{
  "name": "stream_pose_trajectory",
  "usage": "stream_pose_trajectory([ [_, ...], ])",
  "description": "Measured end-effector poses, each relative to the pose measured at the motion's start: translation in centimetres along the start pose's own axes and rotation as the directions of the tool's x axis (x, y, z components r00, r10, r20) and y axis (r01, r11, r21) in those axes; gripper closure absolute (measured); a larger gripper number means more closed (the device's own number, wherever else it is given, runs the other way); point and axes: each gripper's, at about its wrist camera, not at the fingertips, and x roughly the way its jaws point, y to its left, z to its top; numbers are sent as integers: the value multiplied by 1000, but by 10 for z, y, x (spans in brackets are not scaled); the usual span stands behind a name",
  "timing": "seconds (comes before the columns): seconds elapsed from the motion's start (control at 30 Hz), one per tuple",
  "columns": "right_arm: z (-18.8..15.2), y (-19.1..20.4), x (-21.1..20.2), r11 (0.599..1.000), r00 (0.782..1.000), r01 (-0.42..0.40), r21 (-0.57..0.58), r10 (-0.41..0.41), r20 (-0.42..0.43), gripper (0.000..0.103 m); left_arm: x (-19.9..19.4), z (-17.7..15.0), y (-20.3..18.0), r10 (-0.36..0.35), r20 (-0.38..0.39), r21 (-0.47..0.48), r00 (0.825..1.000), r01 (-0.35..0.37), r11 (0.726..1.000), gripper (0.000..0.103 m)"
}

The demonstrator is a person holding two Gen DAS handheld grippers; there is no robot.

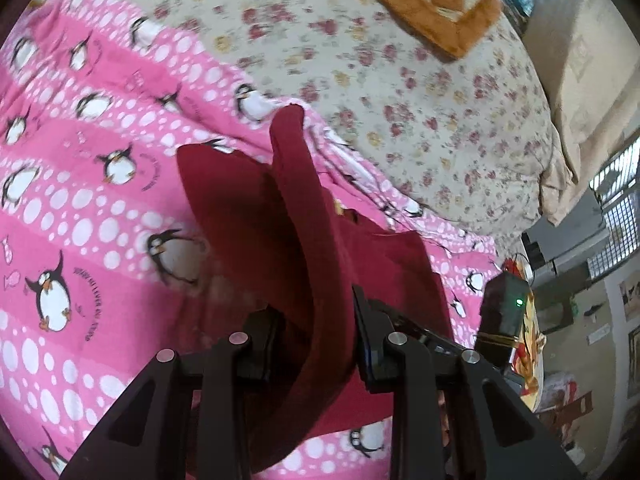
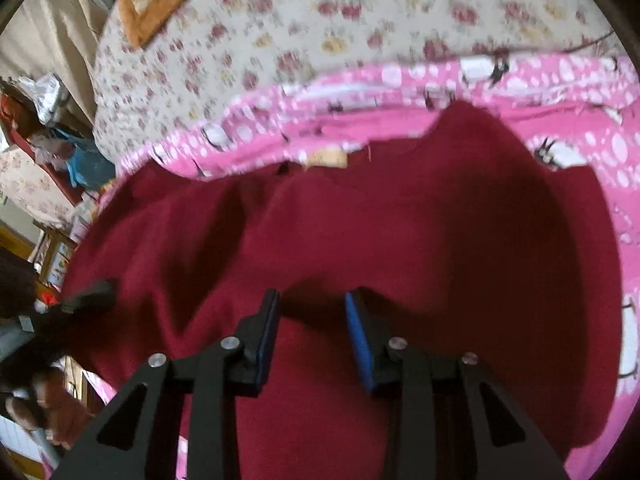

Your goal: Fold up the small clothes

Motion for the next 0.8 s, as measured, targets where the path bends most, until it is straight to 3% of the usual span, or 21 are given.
stream_pose_trajectory([
  [0.2, 5, -18, -11, 991, 997, -72, 113, 70, 18, 69, 5, 6, -41, 7, -16, 58, 1000, -6, 998, 95],
  [0.33, 11, -39, -22, 975, 996, -80, 207, 69, 60, 68, 12, 6, -67, 9, -28, 96, 1000, -6, 995, 95],
  [0.43, 11, -64, -28, 932, 987, -159, 325, 142, 76, 67, 23, 4, -84, 13, -40, 127, 999, -8, 992, 95],
  [0.6, 6, -98, -27, 815, 950, -313, 488, 277, 146, 67, 51, -12, -104, 16, -87, 164, 996, -1, 986, 95],
  [0.67, 6, -101, -25, 808, 948, -317, 497, 287, 138, 67, 60, -19, -109, 22, -103, 174, 994, -4, 985, 95],
  [0.8, 7, -94, -24, 830, 956, -291, 476, 269, 115, 67, 68, -28, -111, 40, -114, 194, 993, -18, 981, 95],
])
